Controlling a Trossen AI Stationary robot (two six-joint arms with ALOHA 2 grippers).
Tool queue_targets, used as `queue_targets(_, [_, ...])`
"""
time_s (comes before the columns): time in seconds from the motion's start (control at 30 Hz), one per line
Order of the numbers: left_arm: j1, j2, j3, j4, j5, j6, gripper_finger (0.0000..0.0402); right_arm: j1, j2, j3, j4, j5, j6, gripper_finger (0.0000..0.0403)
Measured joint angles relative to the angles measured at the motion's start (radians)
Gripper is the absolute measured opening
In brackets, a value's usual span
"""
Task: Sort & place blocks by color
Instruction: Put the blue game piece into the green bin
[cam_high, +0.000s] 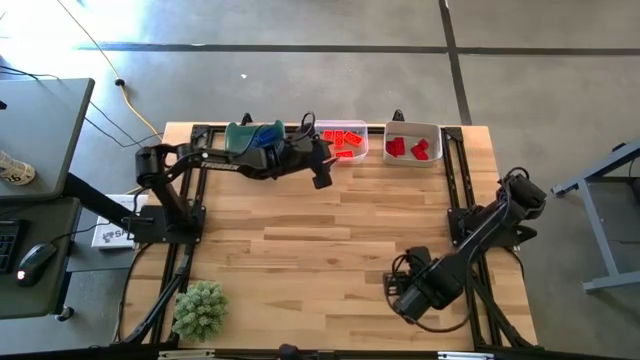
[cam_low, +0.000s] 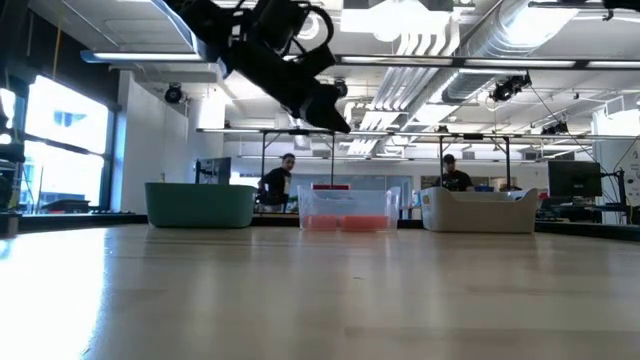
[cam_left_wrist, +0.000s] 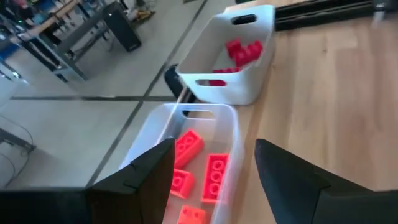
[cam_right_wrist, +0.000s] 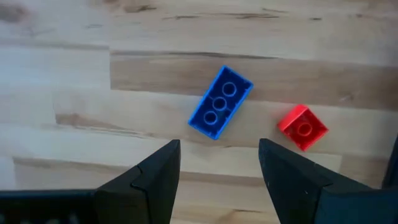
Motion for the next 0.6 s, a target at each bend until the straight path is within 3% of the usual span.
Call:
queue_targets(0.33, [-0.069,-0.063,0.0,-0.079,-0.054,-0.032,0.0209,0.011,0.077,0.0,0.058,0.029,0.064,0.0206])
queue_targets(0.6, [-0.109,-0.062,0.0,-0.114,-0.08,-0.047,0.0209,0.012,0.137,0.0,0.077,-0.045,0.132,0.0206])
